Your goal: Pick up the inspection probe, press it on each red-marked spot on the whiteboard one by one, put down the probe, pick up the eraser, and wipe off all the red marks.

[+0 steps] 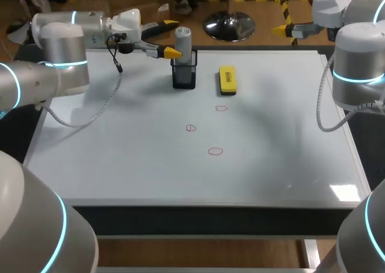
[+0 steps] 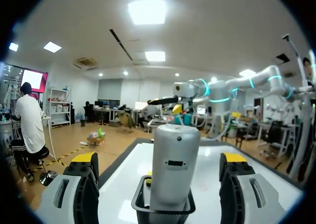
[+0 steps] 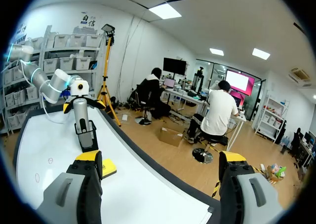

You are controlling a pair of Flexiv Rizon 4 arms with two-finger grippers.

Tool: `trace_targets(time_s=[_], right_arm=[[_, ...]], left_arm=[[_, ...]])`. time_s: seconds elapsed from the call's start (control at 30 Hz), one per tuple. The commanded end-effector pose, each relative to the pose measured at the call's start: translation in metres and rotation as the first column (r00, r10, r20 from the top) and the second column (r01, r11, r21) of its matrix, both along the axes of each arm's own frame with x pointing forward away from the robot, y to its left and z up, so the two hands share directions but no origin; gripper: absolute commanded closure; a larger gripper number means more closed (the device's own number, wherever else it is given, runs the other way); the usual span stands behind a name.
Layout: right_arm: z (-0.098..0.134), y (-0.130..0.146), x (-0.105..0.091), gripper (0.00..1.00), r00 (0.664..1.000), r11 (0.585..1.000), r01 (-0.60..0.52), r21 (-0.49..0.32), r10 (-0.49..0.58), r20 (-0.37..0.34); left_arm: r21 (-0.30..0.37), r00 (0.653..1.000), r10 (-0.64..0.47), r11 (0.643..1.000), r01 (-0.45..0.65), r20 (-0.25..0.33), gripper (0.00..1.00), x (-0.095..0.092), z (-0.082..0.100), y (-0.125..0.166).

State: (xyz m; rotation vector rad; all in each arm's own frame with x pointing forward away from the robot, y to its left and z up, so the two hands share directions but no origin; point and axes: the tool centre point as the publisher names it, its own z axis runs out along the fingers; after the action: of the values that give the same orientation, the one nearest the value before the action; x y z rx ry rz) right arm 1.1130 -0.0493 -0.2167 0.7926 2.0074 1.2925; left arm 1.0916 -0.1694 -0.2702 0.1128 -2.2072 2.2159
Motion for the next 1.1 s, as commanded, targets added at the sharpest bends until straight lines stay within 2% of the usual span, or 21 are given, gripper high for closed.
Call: trace_targets(time_s=[0.03,0.37,0.83,0.9,1.07,1.1], right_arm=[[0.0,0.0,0.001,0.0,1.0,1.0,-0.001,-0.001,0.001,-0.001],[0.0,0.0,0.001,0.0,1.0,1.0,-0.001,-0.001,0.001,-0.001],[0.0,0.0,0.001,0.0,1.0,1.0,-0.001,-0.001,0.001,-0.001],[0.0,0.0,0.001,0.0,1.0,1.0,-0.001,-0.001,0.001,-0.001],[0.0,0.0,0.001,0.0,1.0,1.0,-0.001,-0.001,0.001,-0.001],[0.0,0.0,0.001,0.0,1.0,1.0,-0.001,-0.001,0.001,-0.001]], left_arm=[[0.009,1.0,0.028,1.0,-0.028,0.0,0.0,-0.01,0.004,-0.01],[0.02,1.0,0.027,0.999,-0.027,0.002,0.0,-0.014,0.002,-0.022],[0.059,1.0,0.013,0.998,-0.013,0.016,0.0,-0.015,0.0,-0.024],[0.064,1.0,0.01,0.998,-0.011,0.014,0.16,-0.015,-0.001,-0.024],[0.073,1.0,0.006,0.997,-0.006,0.003,0.89,-0.015,-0.005,-0.023],[0.073,1.0,0.003,0.997,-0.003,0.001,1.0,-0.015,-0.005,-0.023]])
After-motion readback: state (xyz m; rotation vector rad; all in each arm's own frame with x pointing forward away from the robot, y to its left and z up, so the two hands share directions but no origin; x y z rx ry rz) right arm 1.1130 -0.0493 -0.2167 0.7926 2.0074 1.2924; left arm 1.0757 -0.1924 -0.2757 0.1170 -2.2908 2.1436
